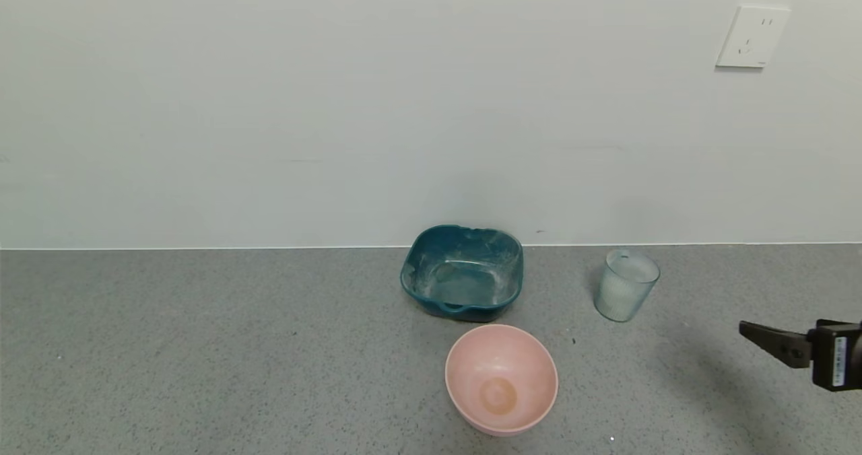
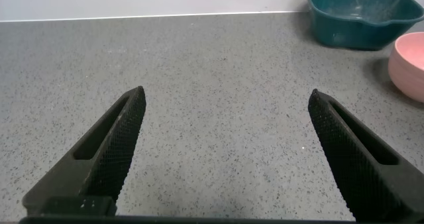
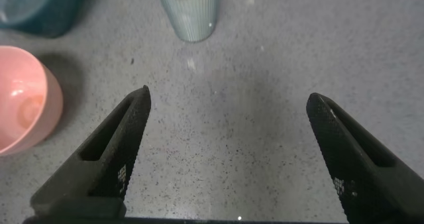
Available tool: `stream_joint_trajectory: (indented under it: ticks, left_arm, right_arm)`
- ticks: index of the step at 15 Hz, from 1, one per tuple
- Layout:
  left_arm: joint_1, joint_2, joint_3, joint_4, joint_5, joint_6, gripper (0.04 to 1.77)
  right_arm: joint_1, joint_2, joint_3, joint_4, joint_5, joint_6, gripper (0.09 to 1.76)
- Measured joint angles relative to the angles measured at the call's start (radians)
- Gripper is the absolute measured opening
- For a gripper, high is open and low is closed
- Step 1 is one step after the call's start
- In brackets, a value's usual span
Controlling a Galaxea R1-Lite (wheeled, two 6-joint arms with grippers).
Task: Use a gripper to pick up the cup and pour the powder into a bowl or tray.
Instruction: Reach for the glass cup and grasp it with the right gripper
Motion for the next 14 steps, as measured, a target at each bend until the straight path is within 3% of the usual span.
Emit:
stream_joint_trajectory:
  ticks: [6,14]
  left_arm:
    - [0.0,0.0,0.0,0.0,0.0,0.0,1.76]
    - [0.0,0.0,0.0,0.0,0.0,0.0,1.76]
  right_arm:
    - [0.09,0.347,0.091,-0.334,-0.005,0.004,1.71]
    - [0.15,0.691,0.099,-0.772,-0.094,0.009,1.71]
